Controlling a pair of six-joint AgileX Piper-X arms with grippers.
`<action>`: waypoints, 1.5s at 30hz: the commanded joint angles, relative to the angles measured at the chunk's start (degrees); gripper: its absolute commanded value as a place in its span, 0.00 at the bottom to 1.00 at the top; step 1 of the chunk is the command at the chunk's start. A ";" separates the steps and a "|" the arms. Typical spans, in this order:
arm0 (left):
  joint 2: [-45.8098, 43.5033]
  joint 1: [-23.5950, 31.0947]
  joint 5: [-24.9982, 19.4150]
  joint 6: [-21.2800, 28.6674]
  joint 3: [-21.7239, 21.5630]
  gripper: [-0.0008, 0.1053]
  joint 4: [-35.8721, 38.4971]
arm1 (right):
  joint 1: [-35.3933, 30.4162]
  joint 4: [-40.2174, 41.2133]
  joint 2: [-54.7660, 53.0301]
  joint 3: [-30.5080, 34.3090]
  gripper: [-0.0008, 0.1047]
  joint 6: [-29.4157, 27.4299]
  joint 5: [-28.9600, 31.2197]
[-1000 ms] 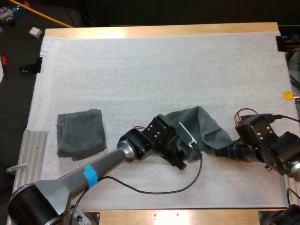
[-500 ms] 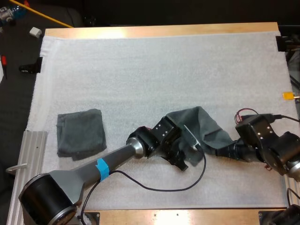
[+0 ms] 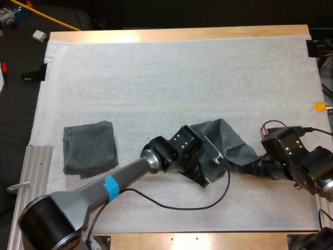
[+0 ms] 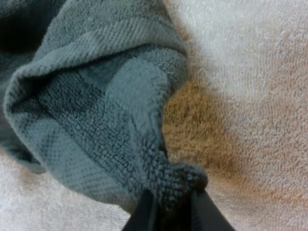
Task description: Pick towel from pile, fold and stack
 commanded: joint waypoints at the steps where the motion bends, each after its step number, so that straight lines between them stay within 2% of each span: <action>1: -4.14 -0.21 -1.30 -0.27 -1.74 0.01 2.53 | -0.06 -0.64 -0.62 0.12 0.01 0.24 0.17; 11: -19.39 0.09 -2.45 0.84 -1.38 0.01 9.88 | 0.11 -2.51 -4.90 -1.35 0.01 1.31 -2.69; 13: -17.03 -0.14 -2.29 0.64 -1.43 0.00 8.07 | 0.03 -2.32 -3.30 -0.21 0.03 0.07 -1.90; 17: -21.60 -0.18 -3.65 1.07 -2.14 0.00 11.22 | -0.03 -1.60 -4.22 -1.10 0.04 0.08 -3.09; 24: -29.53 0.02 -5.66 1.57 -6.80 0.01 19.78 | 0.24 3.35 -7.69 -6.48 0.02 1.08 -5.60; 30: -32.89 0.21 -5.50 1.78 -14.44 0.01 28.15 | 0.25 8.10 -10.33 -11.51 0.02 3.05 -11.60; 36: -34.29 0.15 -5.00 1.78 -20.33 0.01 35.43 | 0.32 13.57 -11.40 -16.56 0.02 3.81 -13.68; 38: -34.28 -0.18 -4.71 0.76 -18.80 0.00 32.95 | -0.01 11.93 -11.18 -15.07 0.02 3.50 -13.75; 45: -35.08 -0.15 -4.53 0.15 -18.57 0.00 34.28 | -0.01 13.19 -11.28 -15.18 0.01 3.96 -15.21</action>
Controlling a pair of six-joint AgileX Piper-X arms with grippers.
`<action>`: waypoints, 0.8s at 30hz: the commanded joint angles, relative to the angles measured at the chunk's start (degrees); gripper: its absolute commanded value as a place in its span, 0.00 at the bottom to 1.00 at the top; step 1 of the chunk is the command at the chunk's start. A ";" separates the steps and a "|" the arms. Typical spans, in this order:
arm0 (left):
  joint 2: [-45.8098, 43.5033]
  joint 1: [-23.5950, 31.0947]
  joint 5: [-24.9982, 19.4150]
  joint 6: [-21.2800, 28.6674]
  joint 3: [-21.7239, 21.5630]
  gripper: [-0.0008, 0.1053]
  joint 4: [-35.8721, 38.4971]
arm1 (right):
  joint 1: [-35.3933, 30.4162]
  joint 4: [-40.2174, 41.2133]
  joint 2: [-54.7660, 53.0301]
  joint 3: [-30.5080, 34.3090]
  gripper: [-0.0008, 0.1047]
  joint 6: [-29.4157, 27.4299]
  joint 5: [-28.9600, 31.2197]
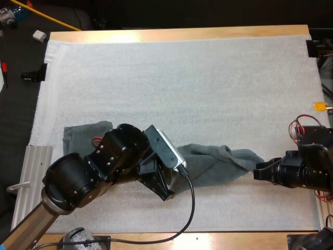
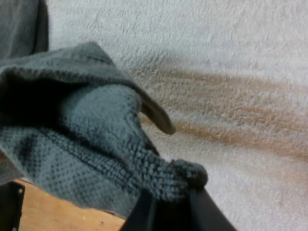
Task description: Pick towel from pile, fold and stack
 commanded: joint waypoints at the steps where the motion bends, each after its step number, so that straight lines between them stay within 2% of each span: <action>1: -0.85 -0.15 0.20 -0.59 0.03 0.00 -0.33 | -0.17 0.43 -0.53 -0.02 0.01 0.29 -0.79; 7: -1.97 -0.01 0.69 -0.79 -0.02 0.00 0.01 | -0.06 0.31 -1.19 -0.31 0.01 1.40 -3.25; 12: -3.05 0.02 1.19 -1.21 -0.26 0.00 1.03 | -0.04 0.64 -1.89 -0.41 0.01 2.89 -9.83; 16: -3.30 -0.17 -1.62 -0.80 0.00 0.00 2.67 | 0.08 0.16 -1.74 0.53 0.01 3.43 -10.26; 22: -3.84 -0.14 2.94 -3.14 -0.34 0.00 3.95 | -0.16 2.70 -2.30 -0.76 0.02 3.39 -10.72; 24: -4.47 -0.24 3.06 -3.86 -0.28 0.00 5.11 | 0.33 3.32 -2.73 -0.86 0.02 3.65 -11.69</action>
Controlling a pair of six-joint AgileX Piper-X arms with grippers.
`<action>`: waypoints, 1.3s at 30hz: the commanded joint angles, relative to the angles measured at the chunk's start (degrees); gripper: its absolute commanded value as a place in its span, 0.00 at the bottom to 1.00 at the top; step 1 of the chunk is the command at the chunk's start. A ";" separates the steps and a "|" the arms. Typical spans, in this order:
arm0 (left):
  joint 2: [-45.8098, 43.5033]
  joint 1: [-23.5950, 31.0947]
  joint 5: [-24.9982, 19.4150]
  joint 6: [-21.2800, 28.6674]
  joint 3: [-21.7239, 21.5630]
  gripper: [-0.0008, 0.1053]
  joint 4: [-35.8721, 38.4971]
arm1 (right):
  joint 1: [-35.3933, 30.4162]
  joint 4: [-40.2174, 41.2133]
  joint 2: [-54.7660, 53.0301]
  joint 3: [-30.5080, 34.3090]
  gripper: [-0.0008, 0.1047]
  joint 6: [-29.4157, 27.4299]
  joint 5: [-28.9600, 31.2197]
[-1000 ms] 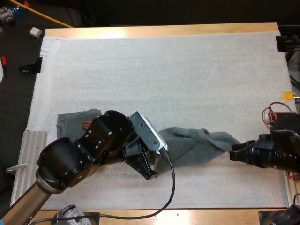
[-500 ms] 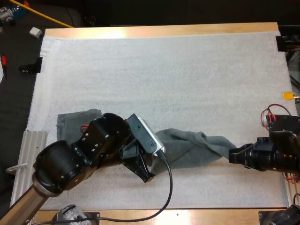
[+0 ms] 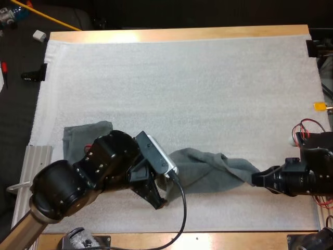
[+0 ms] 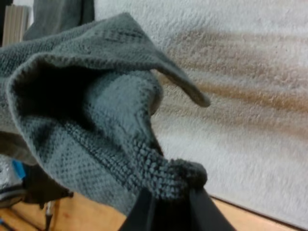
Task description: Pick towel from pile, fold and stack
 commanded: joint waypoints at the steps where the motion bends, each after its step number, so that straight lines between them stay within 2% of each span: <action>1: -1.71 -0.17 1.06 -1.94 -0.26 0.00 2.34 | 0.66 2.06 -1.36 -0.84 0.02 0.71 -2.86; 6: -3.48 -0.31 0.69 -2.71 -0.49 0.00 6.00 | 4.97 3.56 -2.87 -0.84 0.02 2.87 -3.28; 11: -3.30 -0.39 -4.11 -1.24 -0.33 0.00 7.38 | 7.08 3.98 -3.02 -0.04 0.02 4.36 -0.38; 16: -1.24 0.44 -8.54 2.57 2.85 0.00 3.50 | 5.90 -0.47 -1.30 5.89 0.02 3.40 4.75; 18: -2.20 -0.06 -8.08 1.72 2.06 0.00 4.56 | 6.26 1.68 -2.32 4.04 0.02 3.23 3.10; 22: -1.50 2.02 -10.53 4.24 7.20 0.01 -0.65 | 6.56 -0.08 -0.68 7.40 0.02 2.34 8.90; 29: 2.09 11.97 -7.60 7.08 15.90 0.00 -13.89 | 6.51 -16.83 9.76 12.23 0.01 3.24 15.29; 34: 7.78 18.82 -2.31 8.73 17.50 0.01 -22.08 | 5.85 -26.50 18.48 12.23 0.02 5.11 17.99; 39: 15.59 22.60 2.90 9.21 17.19 0.01 -29.12 | 3.77 -33.56 25.31 12.19 0.01 7.66 19.29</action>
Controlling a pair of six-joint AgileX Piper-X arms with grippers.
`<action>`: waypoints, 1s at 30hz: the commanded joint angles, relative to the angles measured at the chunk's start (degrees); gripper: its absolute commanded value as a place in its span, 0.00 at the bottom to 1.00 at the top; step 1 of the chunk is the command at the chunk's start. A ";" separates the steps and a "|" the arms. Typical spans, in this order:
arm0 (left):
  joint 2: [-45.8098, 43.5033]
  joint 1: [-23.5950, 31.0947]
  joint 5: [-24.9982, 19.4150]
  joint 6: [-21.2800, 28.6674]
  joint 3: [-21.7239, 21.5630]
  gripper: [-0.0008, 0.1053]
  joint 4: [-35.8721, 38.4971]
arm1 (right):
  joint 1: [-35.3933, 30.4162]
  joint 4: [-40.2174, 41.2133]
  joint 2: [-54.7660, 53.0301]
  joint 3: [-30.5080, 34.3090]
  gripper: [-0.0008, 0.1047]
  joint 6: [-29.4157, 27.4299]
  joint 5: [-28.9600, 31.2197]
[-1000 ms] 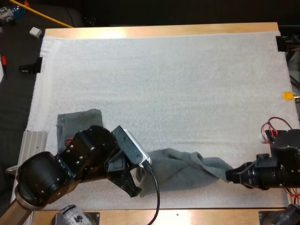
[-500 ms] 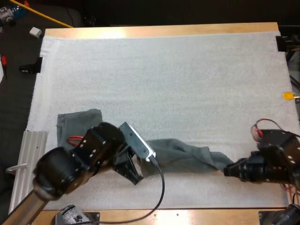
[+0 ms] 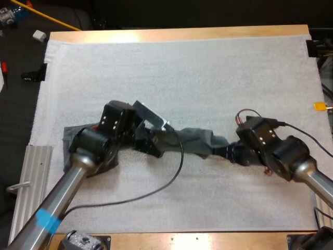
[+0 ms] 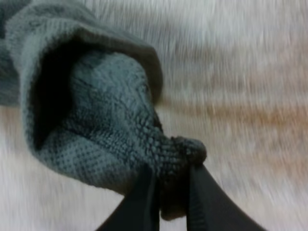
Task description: Pick towel from pile, fold and stack
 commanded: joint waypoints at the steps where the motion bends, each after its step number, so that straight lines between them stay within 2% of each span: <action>1: 5.62 2.15 3.47 0.41 -0.25 0.01 -6.16 | -1.98 -7.02 4.25 -0.26 0.01 2.22 1.56; 2: 6.94 2.56 3.71 0.37 -0.32 0.01 -7.15 | -2.64 -8.00 5.32 -0.30 0.02 2.59 1.89; 5: 0.36 1.51 2.08 0.09 -0.79 0.00 -0.78 | -1.16 -0.79 -0.07 -1.01 0.02 -0.72 1.62; 16: -9.03 1.37 7.88 -2.64 -6.34 0.00 8.81 | -1.16 11.93 -9.54 -8.23 0.01 -2.15 -1.06; 21: -12.23 -1.59 8.06 -3.76 -7.93 0.01 13.36 | 0.95 17.18 -12.08 -10.52 0.02 -1.96 -2.89; 27: -14.50 -7.37 6.44 -5.05 -9.24 0.01 19.51 | 8.98 22.11 -14.16 -11.53 0.01 0.89 -2.57; 30: -15.41 -7.38 7.09 -6.13 -8.97 0.00 19.16 | 8.10 21.77 -14.84 -11.63 0.03 0.14 -2.55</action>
